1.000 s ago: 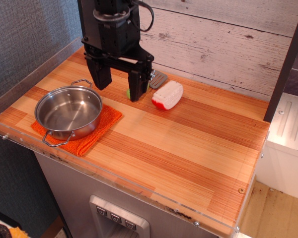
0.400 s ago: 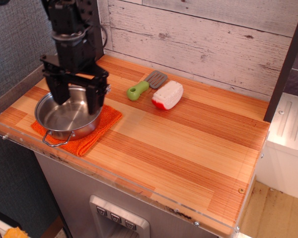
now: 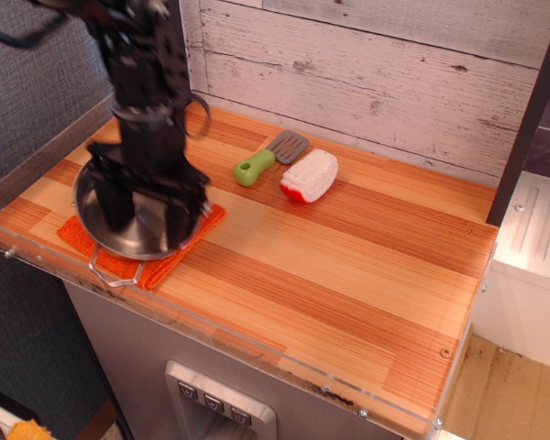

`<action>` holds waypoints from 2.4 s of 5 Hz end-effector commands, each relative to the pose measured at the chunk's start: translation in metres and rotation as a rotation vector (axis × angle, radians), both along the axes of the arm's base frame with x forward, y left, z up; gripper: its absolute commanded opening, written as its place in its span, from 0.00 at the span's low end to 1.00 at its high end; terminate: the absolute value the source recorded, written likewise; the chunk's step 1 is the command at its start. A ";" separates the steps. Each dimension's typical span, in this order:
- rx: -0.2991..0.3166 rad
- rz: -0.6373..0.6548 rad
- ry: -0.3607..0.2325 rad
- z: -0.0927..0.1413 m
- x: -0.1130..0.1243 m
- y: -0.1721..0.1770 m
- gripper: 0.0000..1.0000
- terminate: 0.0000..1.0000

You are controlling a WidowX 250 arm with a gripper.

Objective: Move the pan from the cloth to the right coren of the table

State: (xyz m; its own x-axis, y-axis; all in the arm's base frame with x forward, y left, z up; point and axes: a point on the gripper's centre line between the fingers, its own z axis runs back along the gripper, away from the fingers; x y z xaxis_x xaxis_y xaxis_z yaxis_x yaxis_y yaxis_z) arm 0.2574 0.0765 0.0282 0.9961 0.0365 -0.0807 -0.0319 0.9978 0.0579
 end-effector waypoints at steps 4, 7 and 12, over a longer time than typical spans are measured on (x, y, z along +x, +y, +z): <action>-0.001 -0.001 -0.222 0.071 0.013 -0.011 1.00 0.00; 0.019 -0.060 -0.086 0.014 0.023 -0.025 1.00 0.00; 0.023 -0.053 -0.092 0.033 0.019 -0.026 0.00 0.00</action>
